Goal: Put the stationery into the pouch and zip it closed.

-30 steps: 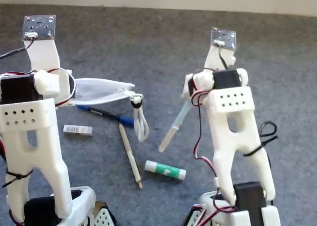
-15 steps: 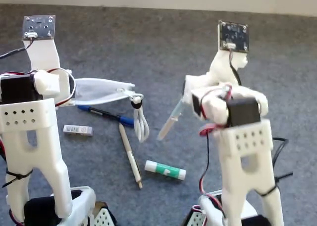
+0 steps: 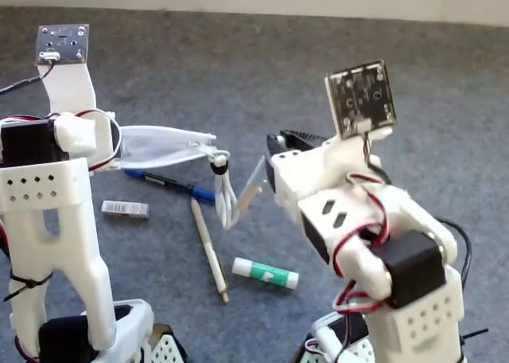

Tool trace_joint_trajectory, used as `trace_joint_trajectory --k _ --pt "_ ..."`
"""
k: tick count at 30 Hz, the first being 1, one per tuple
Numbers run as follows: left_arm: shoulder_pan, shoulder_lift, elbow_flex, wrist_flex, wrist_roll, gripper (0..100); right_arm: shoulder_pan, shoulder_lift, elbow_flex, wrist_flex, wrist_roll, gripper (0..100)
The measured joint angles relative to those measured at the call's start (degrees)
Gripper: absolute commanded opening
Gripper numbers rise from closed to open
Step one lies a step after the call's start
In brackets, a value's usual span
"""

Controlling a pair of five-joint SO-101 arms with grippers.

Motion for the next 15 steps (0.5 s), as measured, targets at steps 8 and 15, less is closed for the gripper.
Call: trace_joint_trajectory --k 8,15 --pt "0.2 0.0 0.0 0.0 0.0 1 -6.4 -4.4 0.0 -6.7 3.3 0.5" --pt "0.2 0.0 0.0 0.0 0.0 1 -12.2 -9.2 0.0 -13.9 4.9 0.5"
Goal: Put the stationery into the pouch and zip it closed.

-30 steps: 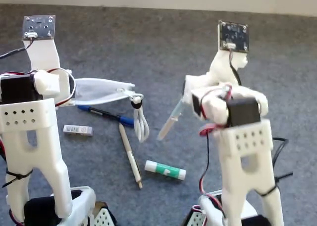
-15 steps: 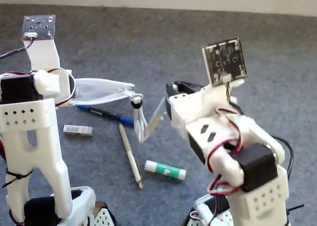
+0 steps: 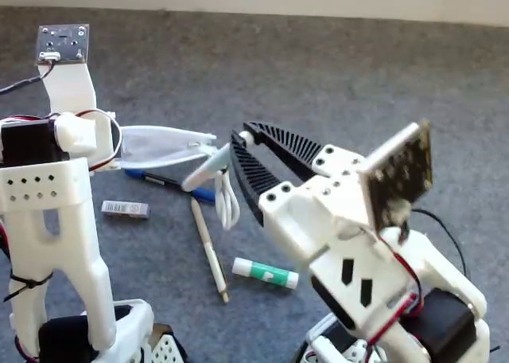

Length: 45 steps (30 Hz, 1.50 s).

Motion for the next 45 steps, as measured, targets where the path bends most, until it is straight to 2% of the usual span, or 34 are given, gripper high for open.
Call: trace_joint_trajectory --k 6,15,25,35,39,45 --pt "0.0 0.0 0.0 0.0 0.0 1 -3.3 -0.6 -0.1 -5.5 0.0 0.5" --pt "0.0 0.0 0.0 0.0 0.0 1 -3.6 -0.6 0.8 -17.1 0.0 0.5" --pt "0.0 0.0 0.0 0.0 0.0 1 -3.6 4.0 9.8 -25.2 0.0 0.5" --pt "0.0 0.0 0.0 0.0 0.0 1 0.3 4.7 23.6 -37.7 0.0 0.5" --pt "0.0 0.0 0.0 0.0 0.0 1 0.4 4.7 27.0 -39.4 0.3 0.5" --pt "0.0 0.0 0.0 0.0 0.0 1 -0.9 4.7 30.1 -39.5 5.5 1.0"
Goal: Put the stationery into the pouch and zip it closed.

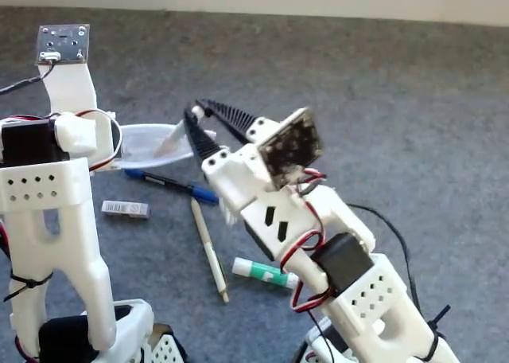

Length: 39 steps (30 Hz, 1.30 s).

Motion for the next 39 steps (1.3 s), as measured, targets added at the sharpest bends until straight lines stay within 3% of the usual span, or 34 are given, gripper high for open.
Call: trace_joint_trajectory --k 9,26,39 --pt "0.0 0.0 0.0 0.0 0.0 1 -1.7 0.0 1.3 0.0 2.9 17.3" --pt "-0.1 0.0 0.0 0.0 0.0 1 -5.5 -6.7 3.0 4.3 2.9 17.3" --pt "-11.0 0.2 -7.2 0.0 4.8 1 -5.9 -7.3 3.0 13.3 2.9 17.3"
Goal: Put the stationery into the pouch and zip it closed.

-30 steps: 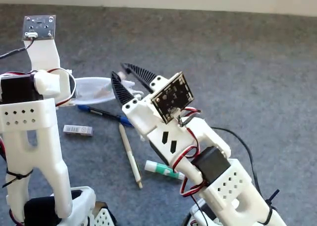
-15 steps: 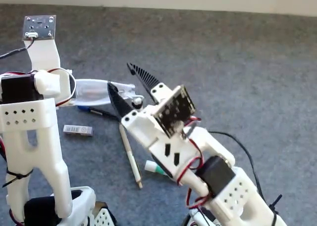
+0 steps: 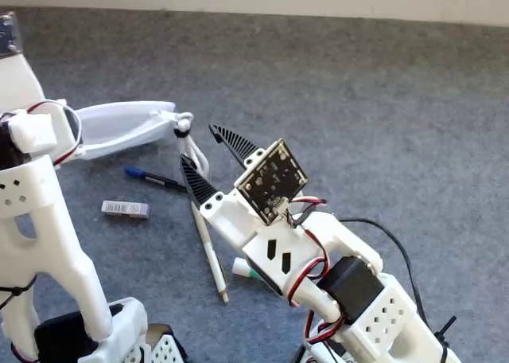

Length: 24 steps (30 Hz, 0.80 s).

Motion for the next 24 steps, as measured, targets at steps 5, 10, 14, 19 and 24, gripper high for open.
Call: trace_joint_trajectory --k 5,10,14,19,24 --pt "-3.1 0.0 -0.1 0.0 0.6 1 0.0 0.0 0.0 0.1 0.4 17.3" --pt "-5.4 0.0 -0.1 0.0 0.7 1 0.0 6.1 -0.1 0.1 0.4 17.3" --pt "-8.5 0.0 -0.1 0.0 1.0 1 0.0 15.6 -0.1 0.1 0.4 17.3" --pt "-12.0 0.0 -0.1 0.0 1.0 1 0.0 27.7 -0.1 -1.8 0.4 17.3" --pt "-12.1 0.0 1.6 0.0 1.0 1 0.0 36.7 -0.1 -5.5 0.4 17.5"
